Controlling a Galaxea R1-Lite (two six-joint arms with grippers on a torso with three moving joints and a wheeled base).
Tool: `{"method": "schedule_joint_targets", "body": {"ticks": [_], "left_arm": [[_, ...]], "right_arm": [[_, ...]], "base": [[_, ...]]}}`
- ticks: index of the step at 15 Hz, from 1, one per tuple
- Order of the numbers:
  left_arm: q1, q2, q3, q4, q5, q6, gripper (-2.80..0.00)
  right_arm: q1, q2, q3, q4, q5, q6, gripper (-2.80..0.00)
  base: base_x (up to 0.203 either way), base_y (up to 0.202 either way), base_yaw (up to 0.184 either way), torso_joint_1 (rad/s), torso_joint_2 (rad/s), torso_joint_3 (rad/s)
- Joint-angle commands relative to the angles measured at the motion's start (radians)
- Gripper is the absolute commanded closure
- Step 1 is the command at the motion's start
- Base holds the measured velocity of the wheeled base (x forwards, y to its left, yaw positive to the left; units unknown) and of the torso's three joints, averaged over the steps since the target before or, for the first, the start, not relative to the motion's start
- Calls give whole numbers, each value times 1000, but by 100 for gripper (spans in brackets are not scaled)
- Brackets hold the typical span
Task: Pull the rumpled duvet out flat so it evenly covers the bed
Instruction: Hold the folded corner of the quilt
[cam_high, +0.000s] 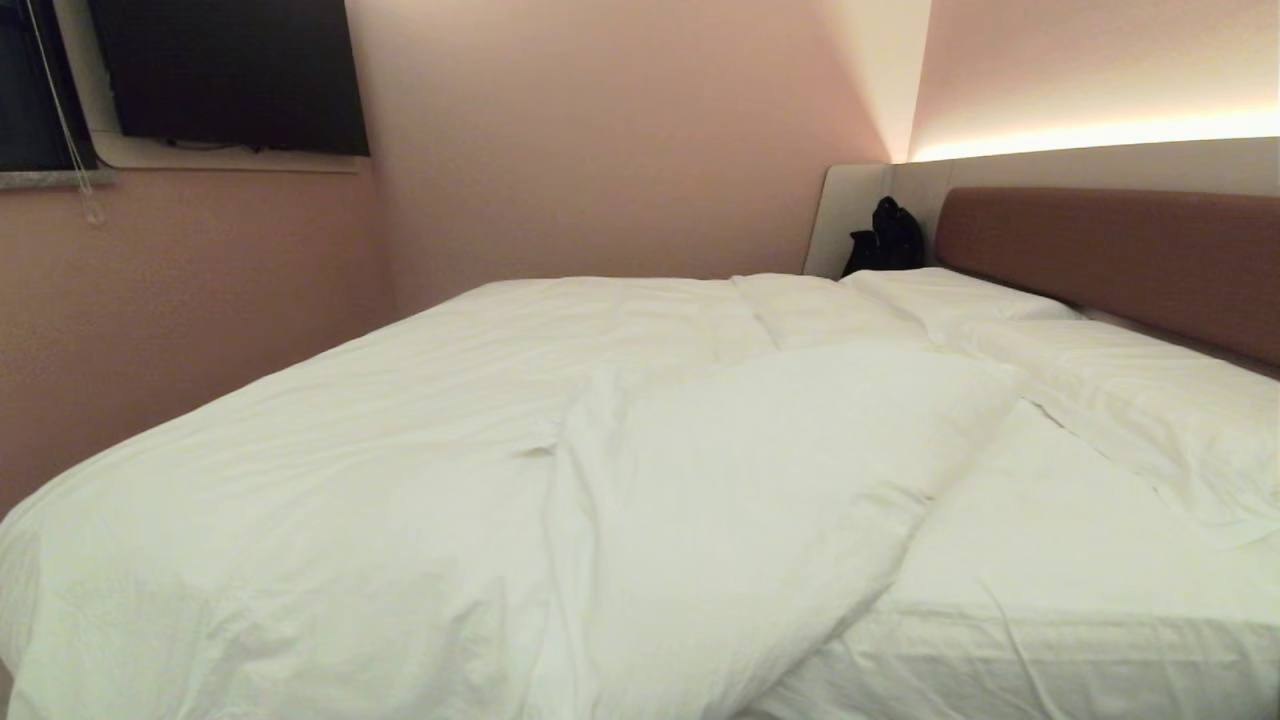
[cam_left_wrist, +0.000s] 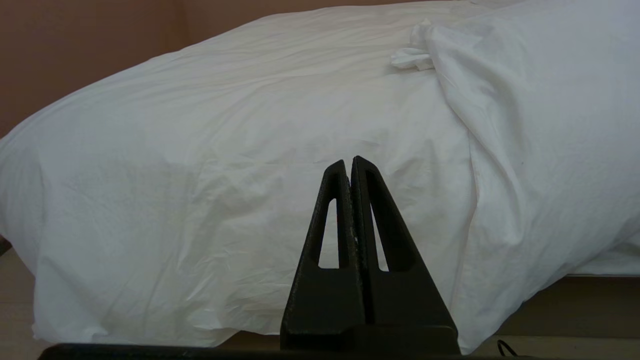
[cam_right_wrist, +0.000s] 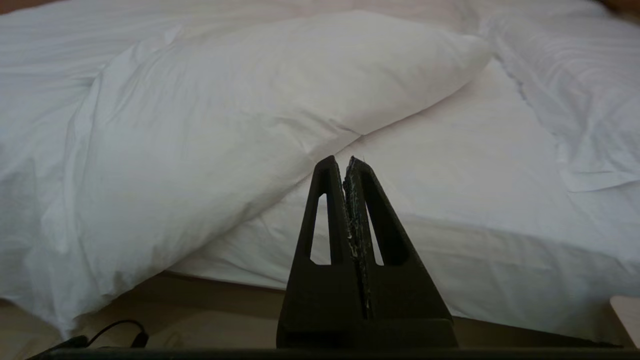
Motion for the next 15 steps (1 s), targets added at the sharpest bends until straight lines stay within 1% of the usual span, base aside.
{"method": "schedule_joint_targets", "body": {"ticks": [1,4,8,10,11,13,15], "left_arm": [[1,1,0,0,-1,0,0],[1,1,0,0,-1,0,0],[1,1,0,0,-1,0,0],[1,1,0,0,-1,0,0],[1,1,0,0,-1,0,0],[1,1,0,0,-1,0,0],[1,1,0,0,-1,0,0]], "right_arm": [[2,367,-134,-123,52,10,0],[7,679,-349,-162,122,31,0],[64,1046,-614,-174,153,43,0],[90,1196,-718,-175,150,45,0],[103,1240,-767,-176,148,46,0],[122,1303,-811,-177,147,47,0],[159,1430,-883,-178,145,47,0]], "base": [[0,0,0,0,0,0],[0,0,0,0,0,0],[0,0,0,0,0,0],[0,0,0,0,0,0],[0,0,0,0,0,0],[0,0,0,0,0,0],[0,0,0,0,0,0]]}}
